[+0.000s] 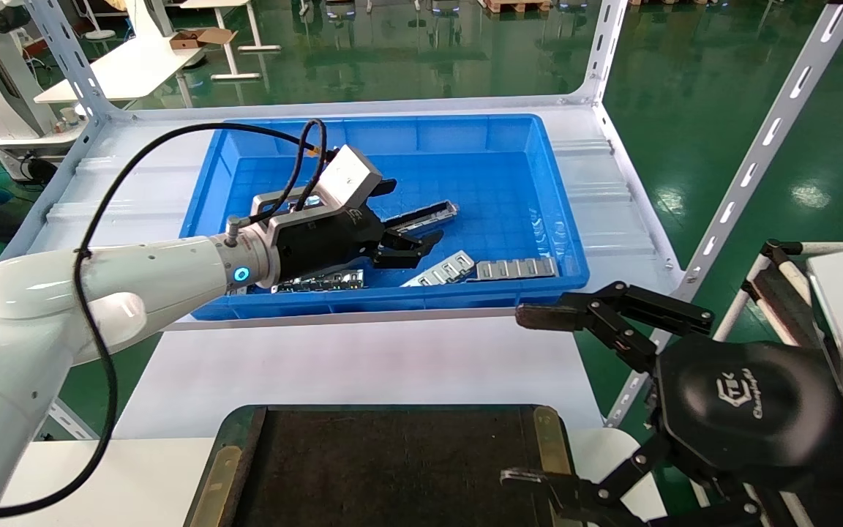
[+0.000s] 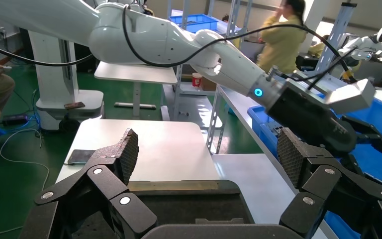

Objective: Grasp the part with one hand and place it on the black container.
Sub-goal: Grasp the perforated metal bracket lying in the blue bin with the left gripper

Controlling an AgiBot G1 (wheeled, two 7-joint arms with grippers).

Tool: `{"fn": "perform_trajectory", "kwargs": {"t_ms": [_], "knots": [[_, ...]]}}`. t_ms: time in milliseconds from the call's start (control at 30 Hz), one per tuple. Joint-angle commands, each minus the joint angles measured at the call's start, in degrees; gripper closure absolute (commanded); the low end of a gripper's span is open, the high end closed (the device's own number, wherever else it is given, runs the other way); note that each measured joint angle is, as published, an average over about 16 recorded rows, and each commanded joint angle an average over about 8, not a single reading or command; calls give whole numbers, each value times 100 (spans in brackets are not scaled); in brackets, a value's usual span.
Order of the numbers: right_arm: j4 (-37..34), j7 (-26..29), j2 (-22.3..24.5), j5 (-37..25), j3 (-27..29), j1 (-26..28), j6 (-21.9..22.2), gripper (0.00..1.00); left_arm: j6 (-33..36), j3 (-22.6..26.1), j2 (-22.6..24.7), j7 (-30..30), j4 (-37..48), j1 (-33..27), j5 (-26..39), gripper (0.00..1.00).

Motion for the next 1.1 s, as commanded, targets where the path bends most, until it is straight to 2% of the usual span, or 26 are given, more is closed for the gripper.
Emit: {"fn": "perform_trajectory", "kwargs": {"t_ms": [33,433,500,700,767,1100], "knots": [[0,0,0,0,0,0,0,0,-130,-8,138,153,289,-98,17,0],[0,-1,0,1,-1,0,1,1,-561,76,341,487,945,-264,-140,0],[0,-1,1,1,-1,0,1,24,-596,119,350,477,961,-264,-166,16],[0,-1,1,1,-2,1,1,98,-715,295,369,366,935,-242,-237,91],[0,-1,1,1,-2,1,1,100,-765,365,373,313,907,-228,-263,100],[0,-2,1,2,-3,1,1,100,-1049,727,372,78,765,-142,-406,100]]}}
